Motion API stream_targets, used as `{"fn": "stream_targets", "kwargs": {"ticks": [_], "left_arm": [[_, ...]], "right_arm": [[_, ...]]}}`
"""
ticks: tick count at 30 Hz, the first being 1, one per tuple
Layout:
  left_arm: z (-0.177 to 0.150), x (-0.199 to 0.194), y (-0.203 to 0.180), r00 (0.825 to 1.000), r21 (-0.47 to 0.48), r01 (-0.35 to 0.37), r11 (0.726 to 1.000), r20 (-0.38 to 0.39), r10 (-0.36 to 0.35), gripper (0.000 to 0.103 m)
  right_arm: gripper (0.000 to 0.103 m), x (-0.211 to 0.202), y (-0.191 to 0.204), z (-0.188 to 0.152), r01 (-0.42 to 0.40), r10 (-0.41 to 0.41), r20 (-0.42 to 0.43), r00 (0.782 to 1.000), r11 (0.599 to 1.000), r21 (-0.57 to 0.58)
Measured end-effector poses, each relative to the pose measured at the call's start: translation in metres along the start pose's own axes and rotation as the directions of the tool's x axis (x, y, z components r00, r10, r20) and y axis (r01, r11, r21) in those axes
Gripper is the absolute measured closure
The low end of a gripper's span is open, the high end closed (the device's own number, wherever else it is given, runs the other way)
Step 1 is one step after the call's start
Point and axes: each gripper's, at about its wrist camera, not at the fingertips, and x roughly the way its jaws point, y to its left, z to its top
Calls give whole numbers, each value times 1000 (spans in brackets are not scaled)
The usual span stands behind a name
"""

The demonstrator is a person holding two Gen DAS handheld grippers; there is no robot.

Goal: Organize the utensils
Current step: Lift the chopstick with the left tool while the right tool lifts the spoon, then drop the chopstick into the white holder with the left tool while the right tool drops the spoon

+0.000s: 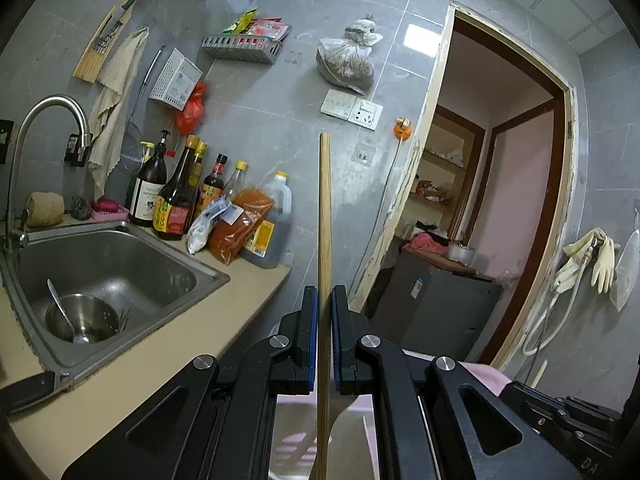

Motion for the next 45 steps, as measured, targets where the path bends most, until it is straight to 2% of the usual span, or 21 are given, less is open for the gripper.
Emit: {"fn": "stream_targets", "kwargs": {"ticks": [6, 14, 23, 27, 31, 35, 39, 42, 43, 45], "left_arm": [[-13, -6, -6, 999, 23, 0, 1000, -37, 1, 99], [-22, -11, -5, 996, -4, 10, 1000, -84, -10, 98], [-18, -13, -4, 993, -10, 24, 1000, -113, -25, 94], [-15, -17, -5, 994, -3, 30, 1000, -110, -31, 82], [-10, -21, -10, 994, 4, 42, 999, -104, -41, 74], [-4, -26, -16, 994, 21, 59, 998, -94, -56, 66], [1, -33, -27, 994, 48, 84, 995, -80, -80, 53], [3, -39, -36, 992, 67, 106, 992, -73, -101, 42], [4, -40, -39, 992, 72, 112, 991, -73, -107, 35], [4, -43, -47, 991, 84, 120, 989, -73, -114, 24]], "right_arm": [[100, 5, 0, -8, -15, 15, -25, 1000, 1000, 7], [97, 9, 0, -17, -31, 32, -48, 998, 999, 20], [96, -2, 9, -15, -29, 30, 13, 999, 999, -28], [94, -12, 12, -12, -25, 27, 65, 998, 999, -34], [87, -23, 10, -7, -17, 19, 125, 992, 1000, -25], [83, -37, 7, -3, -3, 4, 186, 982, 1000, -9], [79, -51, 1, 1, 31, -33, 243, 969, 999, 12], [60, -63, -7, 2, 67, -75, 280, 957, 997, 37], [48, -68, -11, 2, 74, -84, 293, 952, 996, 45], [38, -78, -18, 2, 91, -102, 308, 946, 995, 51]]}}
